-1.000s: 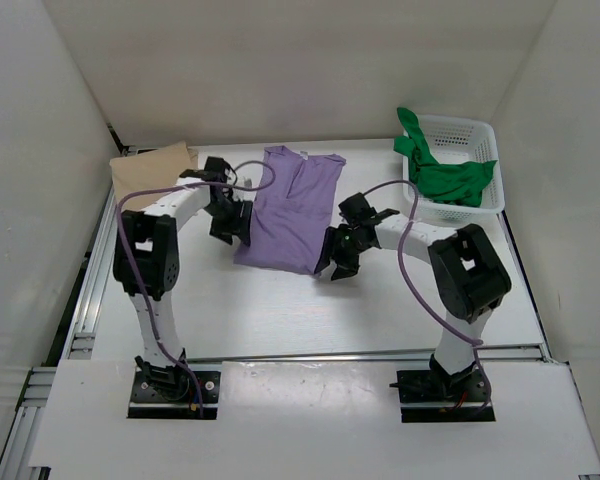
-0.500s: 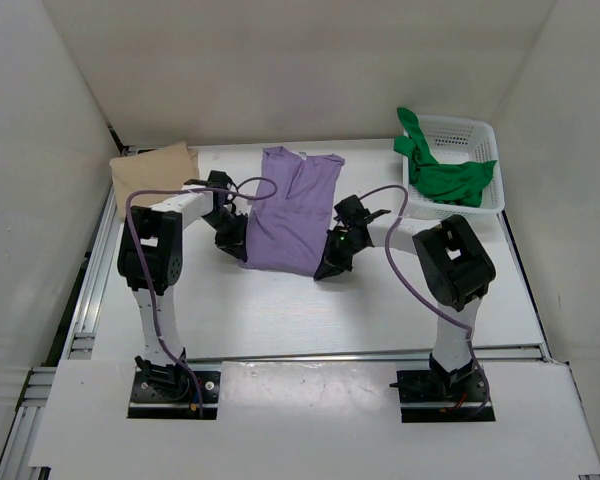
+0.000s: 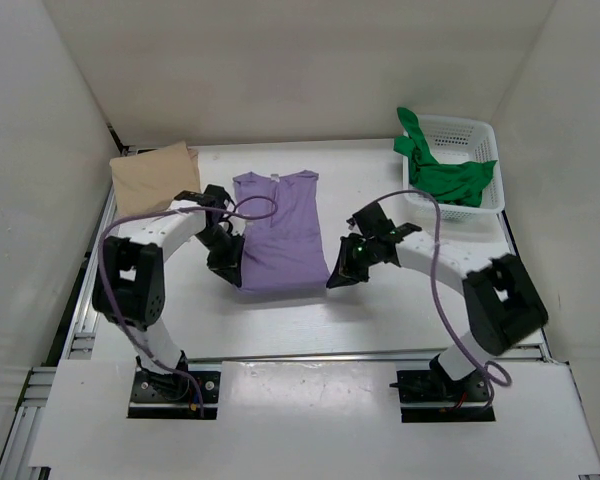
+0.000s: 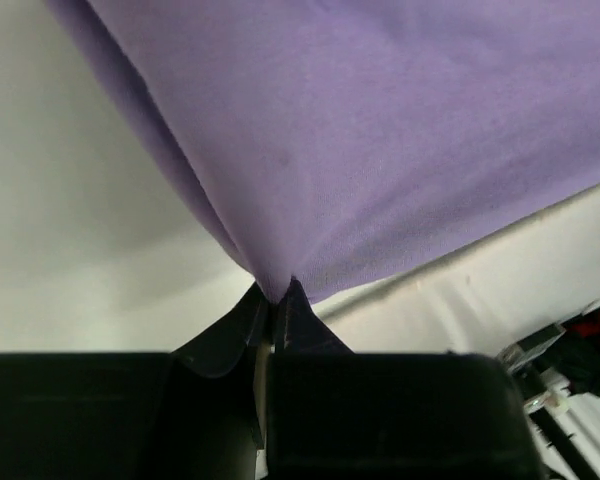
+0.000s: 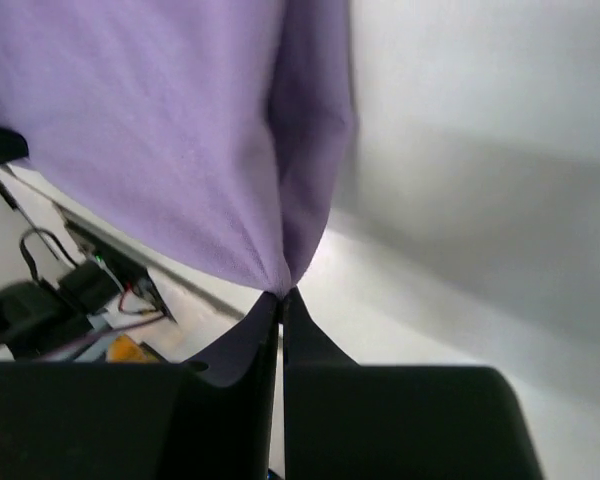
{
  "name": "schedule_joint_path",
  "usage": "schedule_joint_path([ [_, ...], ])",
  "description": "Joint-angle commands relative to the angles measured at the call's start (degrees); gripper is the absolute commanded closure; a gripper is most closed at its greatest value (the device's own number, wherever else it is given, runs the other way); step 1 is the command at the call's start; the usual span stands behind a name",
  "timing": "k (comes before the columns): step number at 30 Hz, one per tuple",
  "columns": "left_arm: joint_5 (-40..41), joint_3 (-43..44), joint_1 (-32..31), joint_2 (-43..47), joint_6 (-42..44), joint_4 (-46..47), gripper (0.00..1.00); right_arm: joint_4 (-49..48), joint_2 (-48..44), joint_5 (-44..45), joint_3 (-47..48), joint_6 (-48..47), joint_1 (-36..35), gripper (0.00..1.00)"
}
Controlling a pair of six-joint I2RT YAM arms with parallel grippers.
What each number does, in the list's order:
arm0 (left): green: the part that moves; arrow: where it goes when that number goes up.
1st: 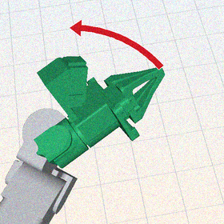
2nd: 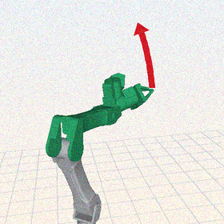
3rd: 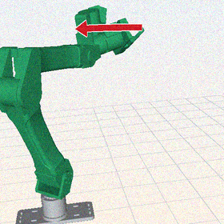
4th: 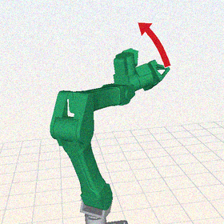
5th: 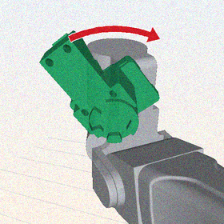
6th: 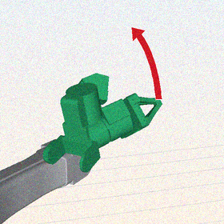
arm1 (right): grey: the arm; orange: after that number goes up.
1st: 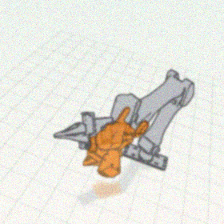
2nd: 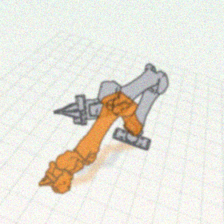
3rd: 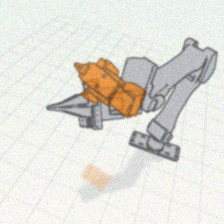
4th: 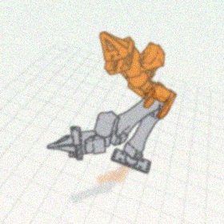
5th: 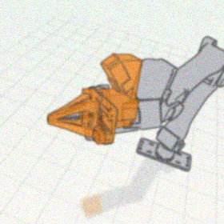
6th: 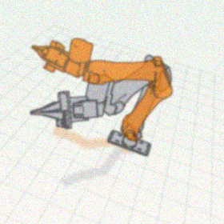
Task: Fold and stack the t-shirts
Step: Grab one side of the 2/3 rectangular tshirt with both arms
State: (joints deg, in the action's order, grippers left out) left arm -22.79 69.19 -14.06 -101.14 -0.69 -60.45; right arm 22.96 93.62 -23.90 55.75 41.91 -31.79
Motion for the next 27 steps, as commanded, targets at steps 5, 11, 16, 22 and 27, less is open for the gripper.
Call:
schedule_joint_path([
  [5, 7.67, 1.38, -5.79, 15.18, 0.69, -14.68, 0.89, 10.25, -18.18, 8.68, -6.08, -0.09, -7.83, 1.00],
  [11, 12.76, -0.19, -10.98, 26.07, 0.69, -21.56, 0.89, 16.31, -30.50, 12.12, -6.62, 7.46, -15.40, 1.00],
  [16, 12.60, -0.19, -11.60, 30.56, 0.69, -21.56, 0.89, 19.67, -36.66, 14.94, -3.98, 11.53, -18.65, 1.00],
  [22, 6.63, 8.49, -6.86, 26.88, 0.69, -21.56, 0.89, 21.68, -32.48, 16.69, 2.34, 7.76, -16.65, 1.00],
  [27, 3.72, 14.73, -2.03, 19.33, 0.69, -21.56, 0.89, 22.38, -24.12, 15.12, 9.98, 2.48, -11.38, 1.00],
])
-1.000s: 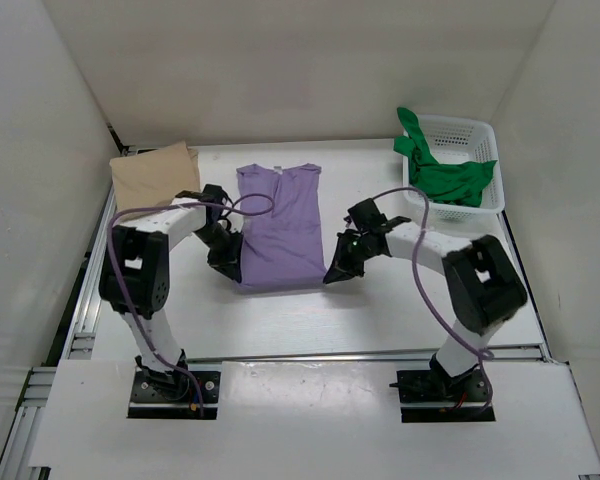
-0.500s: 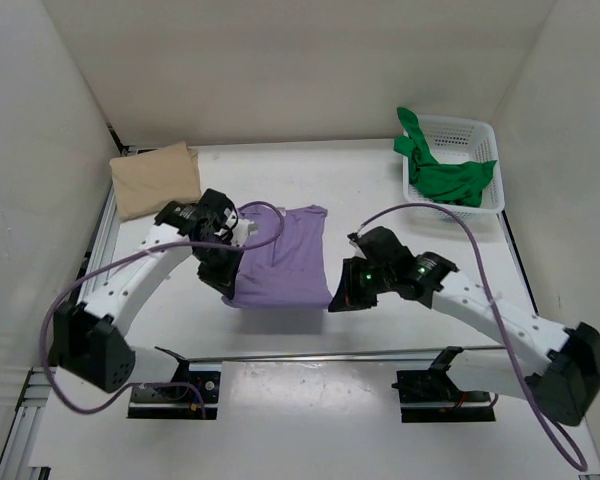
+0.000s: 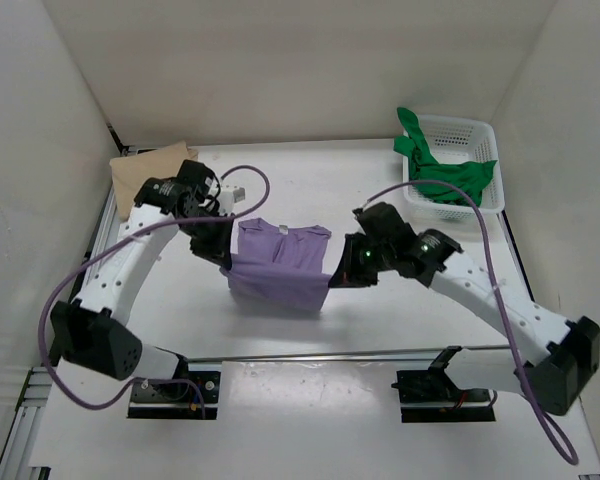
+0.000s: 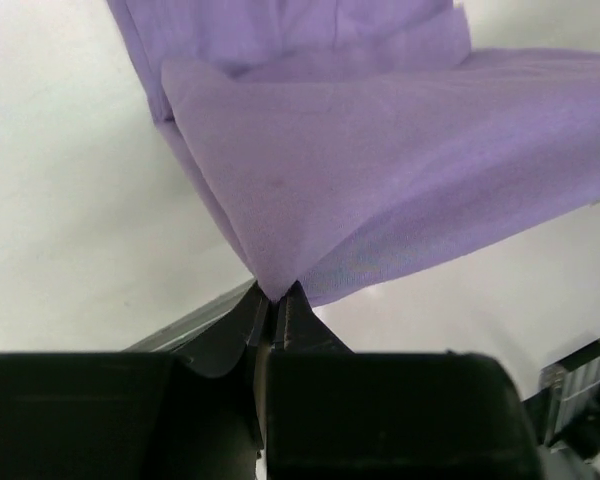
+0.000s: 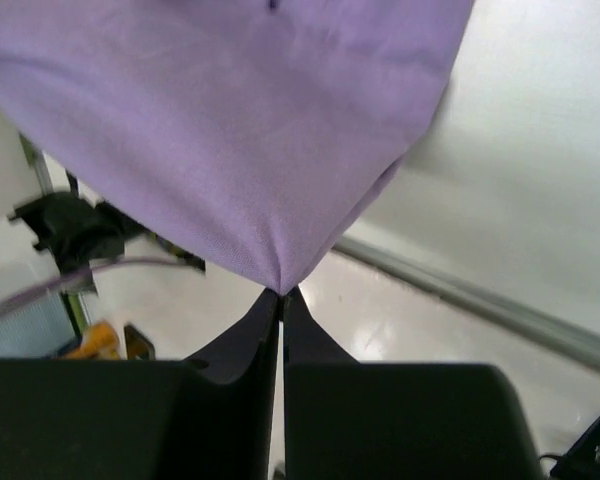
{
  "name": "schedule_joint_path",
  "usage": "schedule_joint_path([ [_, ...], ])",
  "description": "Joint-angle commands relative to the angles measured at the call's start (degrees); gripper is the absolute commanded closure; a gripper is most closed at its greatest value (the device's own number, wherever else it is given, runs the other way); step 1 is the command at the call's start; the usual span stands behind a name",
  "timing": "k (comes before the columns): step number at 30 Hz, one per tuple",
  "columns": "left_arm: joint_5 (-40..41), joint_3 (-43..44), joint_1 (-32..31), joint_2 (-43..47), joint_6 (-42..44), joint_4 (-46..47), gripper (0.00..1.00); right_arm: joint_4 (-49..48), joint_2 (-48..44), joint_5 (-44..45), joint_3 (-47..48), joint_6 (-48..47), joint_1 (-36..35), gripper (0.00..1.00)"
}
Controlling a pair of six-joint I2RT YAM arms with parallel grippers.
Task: Fold and stack the t-shirts
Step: Grab one side of the 2/3 rectangular tshirt with both arms
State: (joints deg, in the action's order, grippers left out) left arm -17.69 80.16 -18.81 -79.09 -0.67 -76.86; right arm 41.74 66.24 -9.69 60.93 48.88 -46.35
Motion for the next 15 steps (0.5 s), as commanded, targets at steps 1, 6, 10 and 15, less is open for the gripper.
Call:
schedule_joint_path([
  [1, -2.25, 4.47, 3.33, -4.13, 0.67, -5.14, 0.89, 3.62, 6.50, 0.38, 6.21, -5.28, 4.06, 1.00],
  [6, -5.16, 9.39, 5.36, -14.92, 0.67, -4.61, 0.89, 4.67, 16.35, -2.78, 14.03, -8.80, 8.72, 1.00],
  [10, -6.56, 17.11, 7.55, -22.32, 0.67, -3.13, 0.89, 4.67, 22.78, -5.34, 17.99, -9.95, 11.98, 1.00],
  [15, -7.18, 24.95, 8.79, -29.88, 0.67, -1.80, 0.89, 4.67, 30.69, -4.72, 23.00, -11.08, 14.44, 1.00],
])
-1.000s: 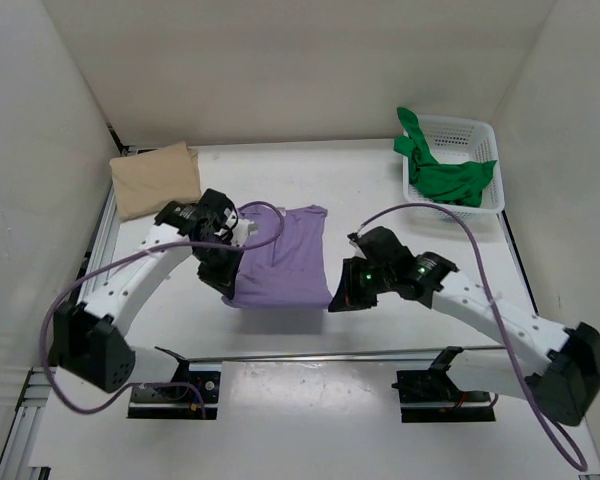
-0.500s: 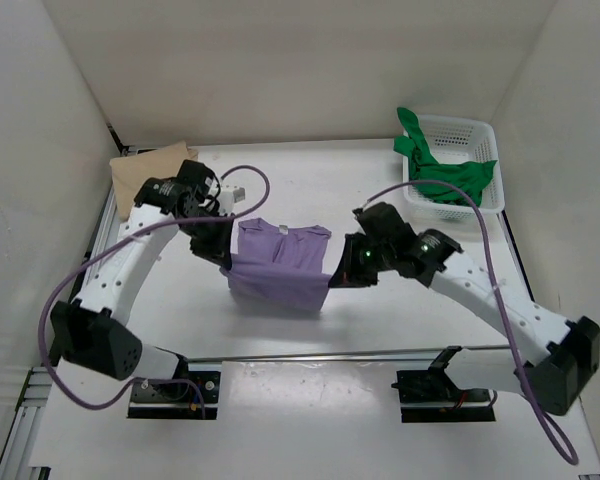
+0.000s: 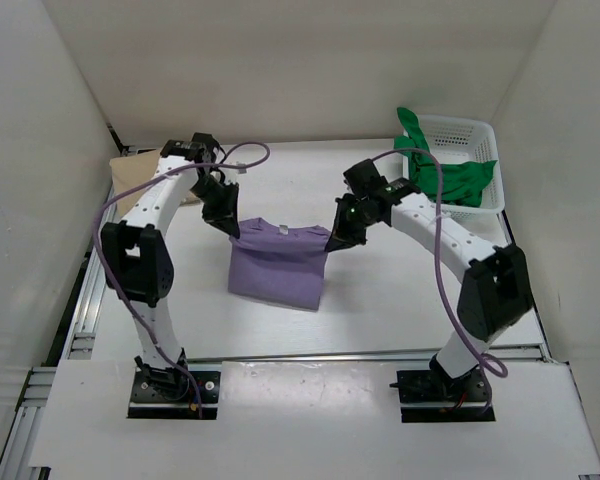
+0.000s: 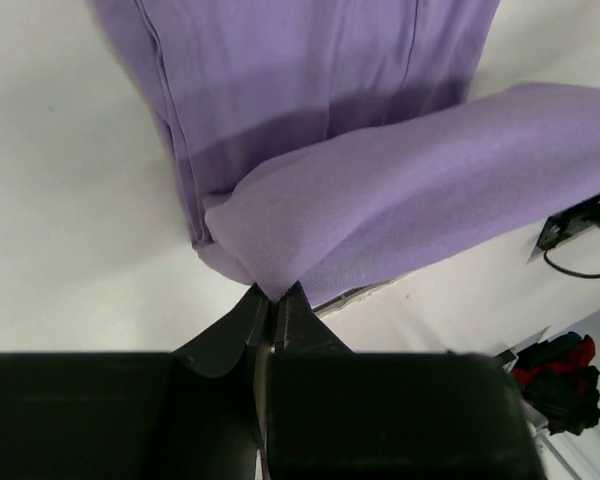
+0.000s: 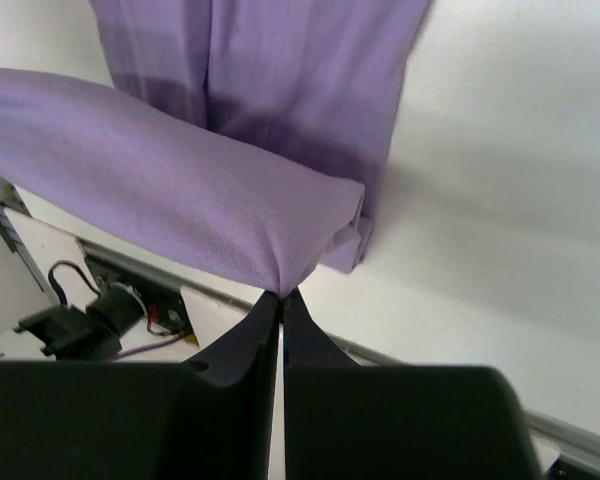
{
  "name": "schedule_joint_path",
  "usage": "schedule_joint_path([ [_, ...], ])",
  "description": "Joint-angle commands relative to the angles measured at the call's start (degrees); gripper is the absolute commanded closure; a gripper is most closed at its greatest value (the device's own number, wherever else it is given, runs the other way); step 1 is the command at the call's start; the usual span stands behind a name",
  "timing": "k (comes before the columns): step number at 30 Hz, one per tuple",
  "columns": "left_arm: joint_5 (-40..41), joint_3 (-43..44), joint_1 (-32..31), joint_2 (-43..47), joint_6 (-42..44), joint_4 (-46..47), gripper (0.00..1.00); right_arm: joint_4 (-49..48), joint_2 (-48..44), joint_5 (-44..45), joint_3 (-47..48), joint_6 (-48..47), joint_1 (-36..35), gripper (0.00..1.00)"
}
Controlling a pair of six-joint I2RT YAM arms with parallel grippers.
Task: Fold and stack the t-shirts
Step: Grab one side of the 2/3 rectangular tshirt with both arms, then fold the long partially folded tshirt into a neat square
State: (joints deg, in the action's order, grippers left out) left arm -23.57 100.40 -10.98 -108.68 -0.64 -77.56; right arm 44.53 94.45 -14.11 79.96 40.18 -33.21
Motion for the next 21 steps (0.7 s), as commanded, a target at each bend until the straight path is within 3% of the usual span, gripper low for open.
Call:
schedule_joint_path([
  [1, -0.78, 6.46, 0.96, -2.48, 0.64, -1.10, 0.89, 1.87, 3.62, -0.31, 4.84, -2.39, 1.92, 1.00],
  [5, -0.25, 10.06, 0.96, -7.67, 0.64, 0.12, 0.89, 1.35, 10.46, -1.01, 8.62, -2.39, 3.94, 1.00],
  [7, -0.25, 11.22, 1.49, -10.48, 0.64, 1.61, 0.83, 0.82, 12.67, -1.01, 10.55, -0.99, 5.43, 1.00],
  [11, 0.98, 15.69, 2.10, -15.40, 0.64, 3.02, 0.59, -1.46, 18.12, -1.01, 13.46, 2.08, 8.15, 1.00],
  [14, 3.00, 19.12, 3.77, -18.74, 0.64, 4.51, 0.47, -1.99, 21.72, 1.01, 17.83, 3.23, 9.74, 0.84],
  [15, 3.79, 21.22, 4.39, -18.76, 0.64, 5.04, 0.45, -1.99, 22.52, 2.49, 18.99, 3.76, 9.74, 0.74],
  [18, 9.49, 23.00, 6.14, -17.71, 0.64, 6.71, 0.44, -3.13, 23.06, 3.56, 22.07, 2.98, 10.45, 0.65],
  [19, 10.99, 22.04, 6.67, -16.22, 0.64, 8.89, 0.44, -3.66, 23.06, 4.17, 22.69, 2.10, 10.45, 0.58],
  [21, 11.97, 13.66, 6.68, -8.94, 0.64, 15.55, 0.44, -4.37, 20.34, 5.66, 23.21, -1.94, 8.53, 0.56],
])
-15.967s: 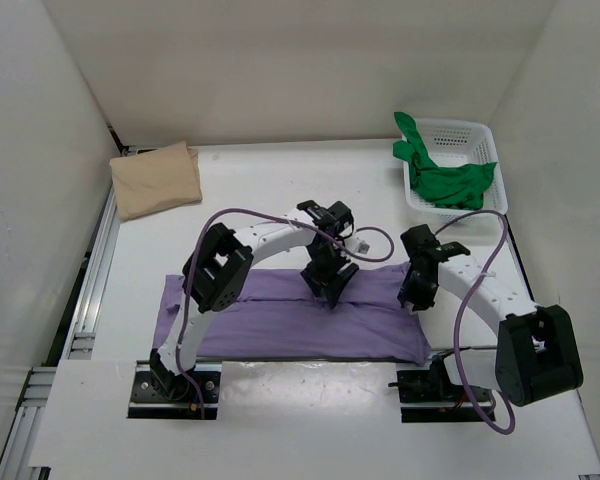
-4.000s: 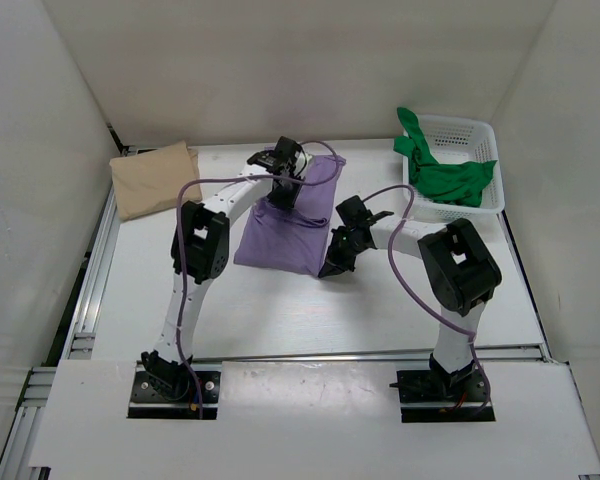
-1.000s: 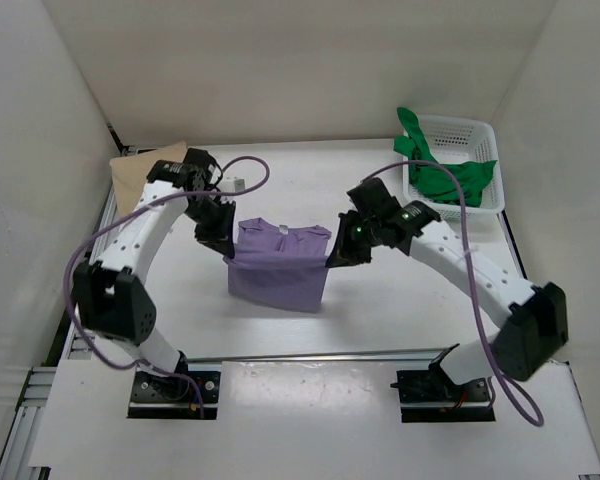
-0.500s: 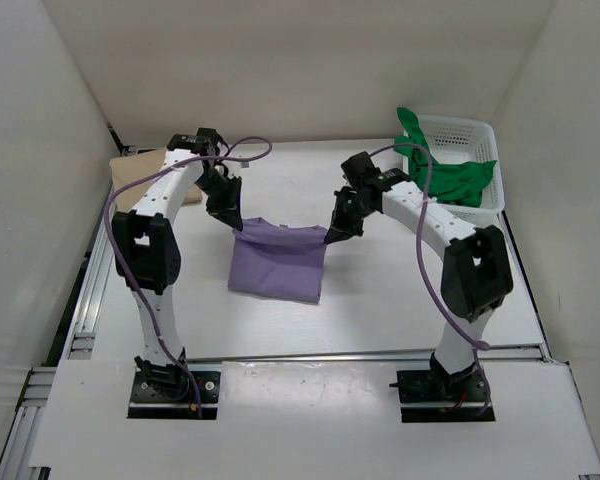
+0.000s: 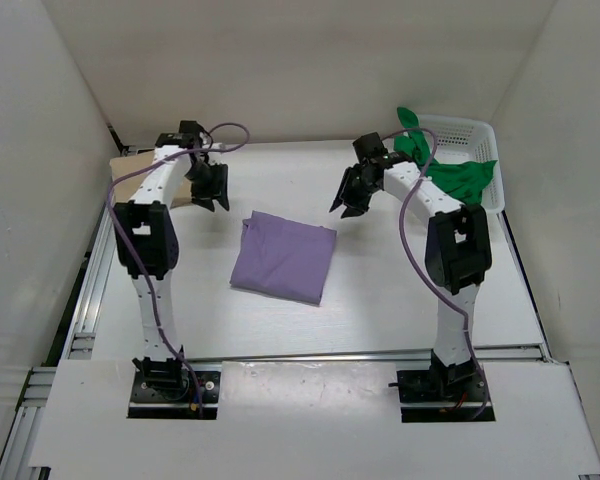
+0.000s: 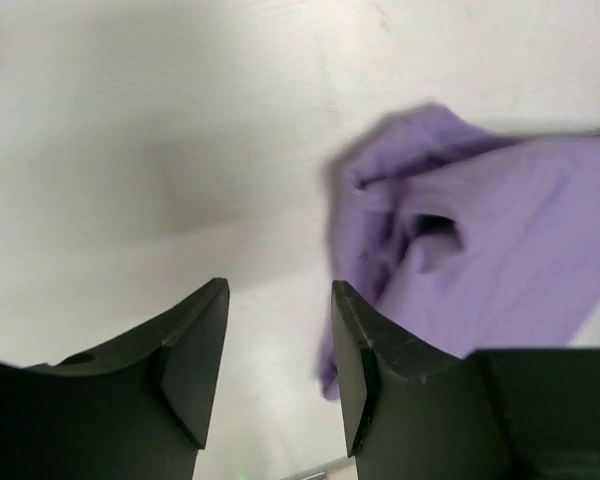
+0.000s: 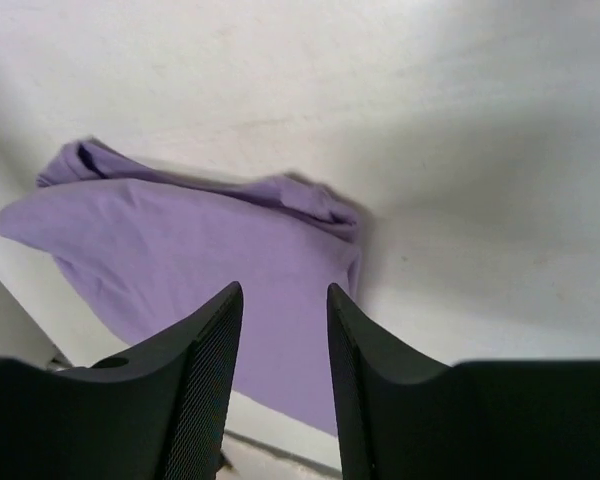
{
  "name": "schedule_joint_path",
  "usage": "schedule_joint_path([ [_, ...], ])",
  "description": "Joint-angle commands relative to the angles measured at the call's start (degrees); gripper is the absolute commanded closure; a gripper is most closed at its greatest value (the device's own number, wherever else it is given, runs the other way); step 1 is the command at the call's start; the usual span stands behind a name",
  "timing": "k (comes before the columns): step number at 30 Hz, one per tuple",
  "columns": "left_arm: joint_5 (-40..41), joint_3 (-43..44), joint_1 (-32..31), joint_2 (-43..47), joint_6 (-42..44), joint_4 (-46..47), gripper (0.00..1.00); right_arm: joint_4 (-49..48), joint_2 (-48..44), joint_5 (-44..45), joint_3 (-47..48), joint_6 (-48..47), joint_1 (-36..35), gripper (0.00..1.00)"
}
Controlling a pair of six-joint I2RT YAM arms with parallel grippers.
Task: Fold and stack the t-shirts
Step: Fold the long partially folded tshirt into a neat square
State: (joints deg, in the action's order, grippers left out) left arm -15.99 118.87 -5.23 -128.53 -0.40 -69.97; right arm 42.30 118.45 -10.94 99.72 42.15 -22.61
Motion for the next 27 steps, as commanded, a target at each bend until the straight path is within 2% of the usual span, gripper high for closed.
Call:
schedule_joint_path([
  [1, 4.39, -8.27, -0.20, 13.72, 0.40, 10.27, 0.44, -2.14, -4.45, 3.28, 2.85, -5.14, -2.70, 0.56],
  [3, 4.39, -16.34, -4.23, 20.38, 0.40, 13.97, 0.46, -2.14, -5.86, 4.78, 0.66, -6.64, -3.93, 0.60],
  [5, 1.94, -18.75, -7.76, 21.57, 0.40, 14.96, 0.47, -2.14, -7.18, 4.79, -3.29, -5.77, -4.72, 0.67],
  [6, 0.88, -18.76, -10.73, 21.04, 0.40, 14.96, 0.49, -2.75, -7.18, 3.92, -4.52, -5.24, -5.25, 0.72],
  [7, -0.09, -18.76, -11.89, 19.91, 0.40, 14.09, 0.50, -2.75, -7.18, 3.30, -5.58, -4.72, -5.25, 0.83],
  [10, -2.55, -14.92, -13.31, 13.50, 0.40, 11.62, 0.52, -4.60, -4.56, 1.19, -7.78, -1.56, -5.78, 0.98],
  [13, -3.17, -11.66, -12.79, 7.69, 0.40, 11.62, 0.52, -6.18, -0.60, -0.66, -6.40, 0.47, -5.78, 1.00],
  [18, 1.30, -8.13, -9.54, 3.02, 0.40, 12.84, 0.52, -6.18, 5.46, -0.14, -1.73, 0.48, -5.78, 1.00],
  [27, 2.01, -7.60, -7.42, 2.93, 0.40, 13.46, 0.36, -5.13, 9.60, -0.30, 3.46, -2.68, -4.55, 1.00],
])
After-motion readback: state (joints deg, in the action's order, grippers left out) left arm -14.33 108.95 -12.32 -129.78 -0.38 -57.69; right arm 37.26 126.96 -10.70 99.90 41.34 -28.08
